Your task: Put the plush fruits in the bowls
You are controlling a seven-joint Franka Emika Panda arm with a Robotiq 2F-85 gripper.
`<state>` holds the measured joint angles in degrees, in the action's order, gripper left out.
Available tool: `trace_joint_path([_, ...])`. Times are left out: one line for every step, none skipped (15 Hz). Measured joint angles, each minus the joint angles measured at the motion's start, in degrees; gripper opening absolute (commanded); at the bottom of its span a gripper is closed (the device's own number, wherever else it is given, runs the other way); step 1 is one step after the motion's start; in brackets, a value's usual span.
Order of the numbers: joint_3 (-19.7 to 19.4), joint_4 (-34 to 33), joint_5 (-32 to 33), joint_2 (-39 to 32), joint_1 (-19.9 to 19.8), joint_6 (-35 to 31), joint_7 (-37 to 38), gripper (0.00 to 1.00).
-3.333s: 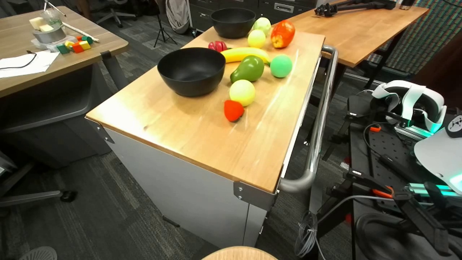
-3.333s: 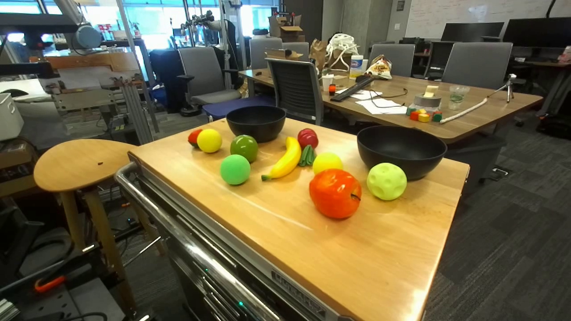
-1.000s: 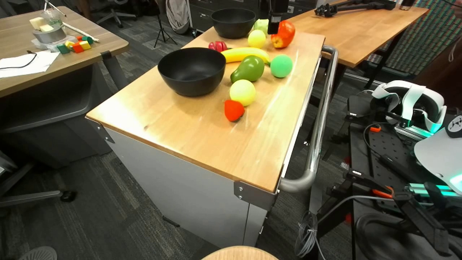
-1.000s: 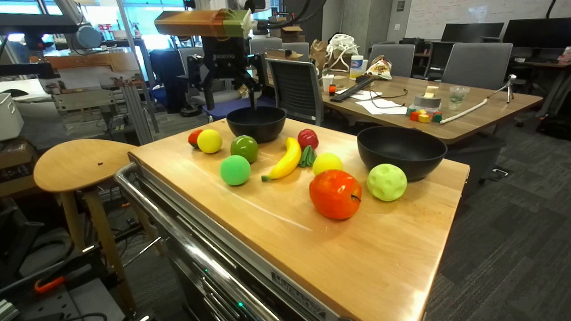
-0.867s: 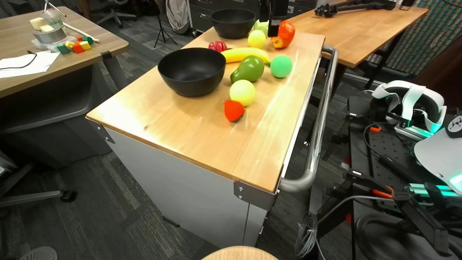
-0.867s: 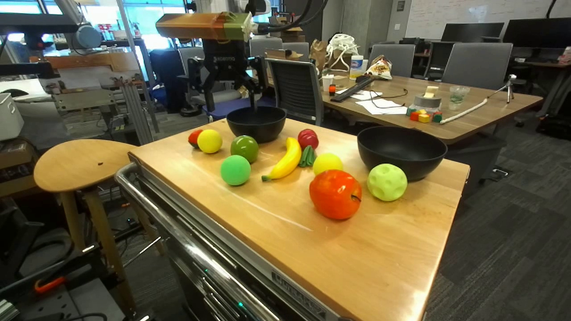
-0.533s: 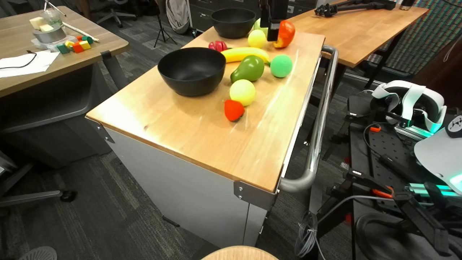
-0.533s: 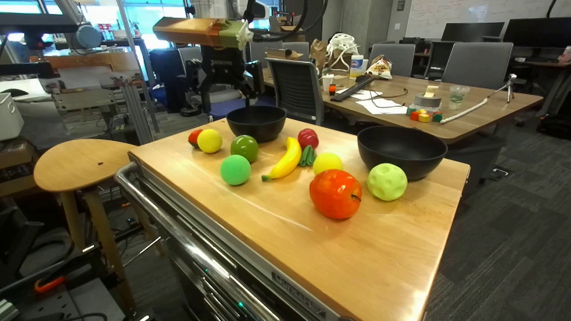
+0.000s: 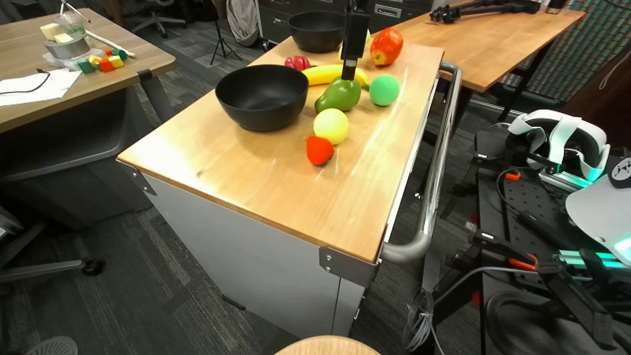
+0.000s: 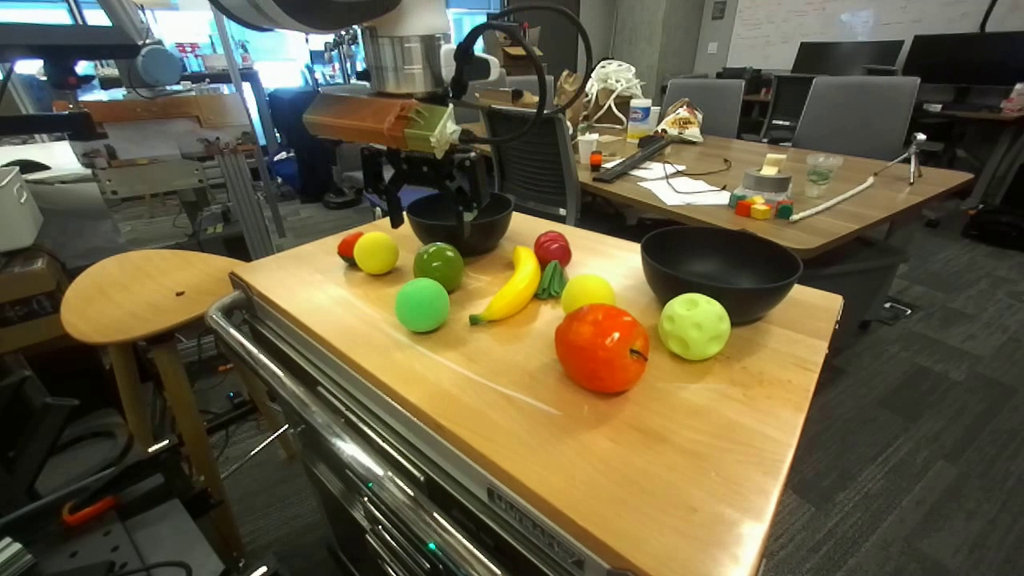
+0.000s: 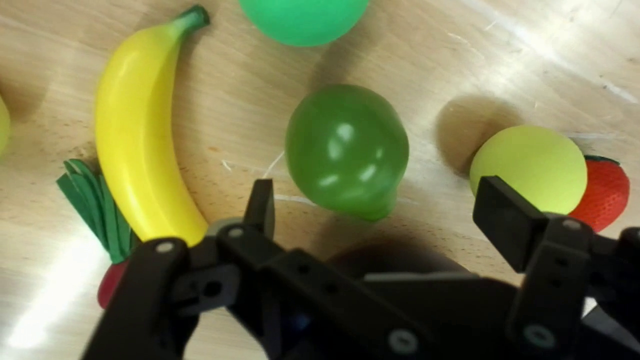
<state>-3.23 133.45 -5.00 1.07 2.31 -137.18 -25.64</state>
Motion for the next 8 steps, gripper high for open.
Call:
trace_joint_path([0.0,0.0,0.0,-0.5,0.0,-0.5,0.5,1.00])
trace_joint_path([0.0,0.1,0.0,-1.0,0.0,-0.8,0.9,1.00])
trace_joint_path([0.0,0.1,0.0,-1.5,-0.1,-1.2,1.3,1.00])
trace_joint_path([0.1,0.1,0.0,-2.0,-0.1,-1.7,1.7,1.00])
trace_joint_path([0.1,0.1,0.2,-2.6,-0.2,-1.9,2.1,1.00])
trace_joint_path([0.1,0.1,0.3,-3.1,-0.2,-2.3,2.5,1.00])
trace_joint_path([0.1,0.1,0.4,-3.7,-0.3,-2.7,2.9,1.00])
trace_joint_path([0.1,0.1,0.4,-4.2,-0.4,-3.0,3.2,0.95])
